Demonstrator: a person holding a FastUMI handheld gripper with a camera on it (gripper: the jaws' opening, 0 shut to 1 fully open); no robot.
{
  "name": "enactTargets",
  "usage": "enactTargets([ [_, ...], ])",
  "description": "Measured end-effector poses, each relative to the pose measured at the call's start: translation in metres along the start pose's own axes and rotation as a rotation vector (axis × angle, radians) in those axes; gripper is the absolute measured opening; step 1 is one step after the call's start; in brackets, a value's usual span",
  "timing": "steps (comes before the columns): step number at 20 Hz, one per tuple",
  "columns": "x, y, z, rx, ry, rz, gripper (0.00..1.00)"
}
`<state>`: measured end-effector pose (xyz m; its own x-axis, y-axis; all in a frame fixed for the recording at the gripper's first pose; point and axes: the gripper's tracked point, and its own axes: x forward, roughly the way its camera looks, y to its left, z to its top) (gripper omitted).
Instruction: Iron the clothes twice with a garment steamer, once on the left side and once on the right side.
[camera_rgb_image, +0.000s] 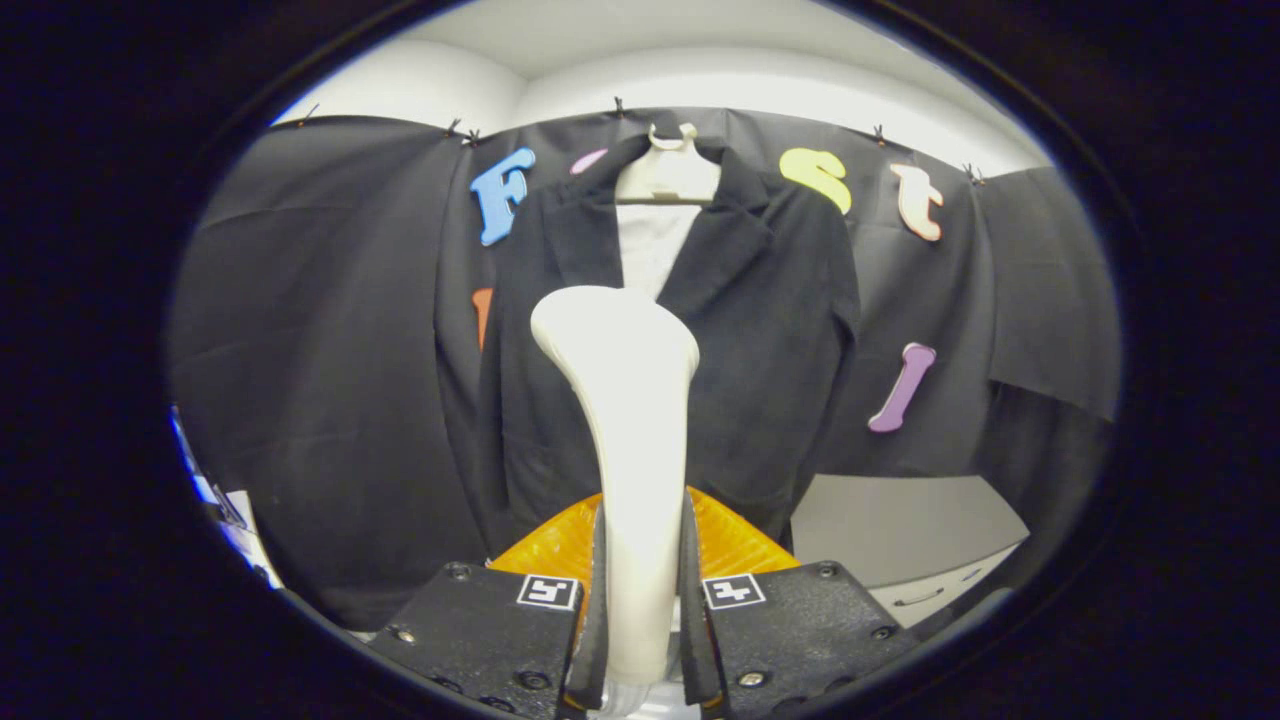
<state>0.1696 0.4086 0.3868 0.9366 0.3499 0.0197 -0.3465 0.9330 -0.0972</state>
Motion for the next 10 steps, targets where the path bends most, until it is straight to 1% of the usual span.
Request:
enactTargets([
  [3,0.013,0.023,0.046,-0.02,-0.046,0.017,0.32],
  [5,0.025,0.035,0.068,-0.035,-0.063,0.017,0.32],
  [10,0.057,0.061,0.102,-0.088,-0.067,0.006,0.32],
])
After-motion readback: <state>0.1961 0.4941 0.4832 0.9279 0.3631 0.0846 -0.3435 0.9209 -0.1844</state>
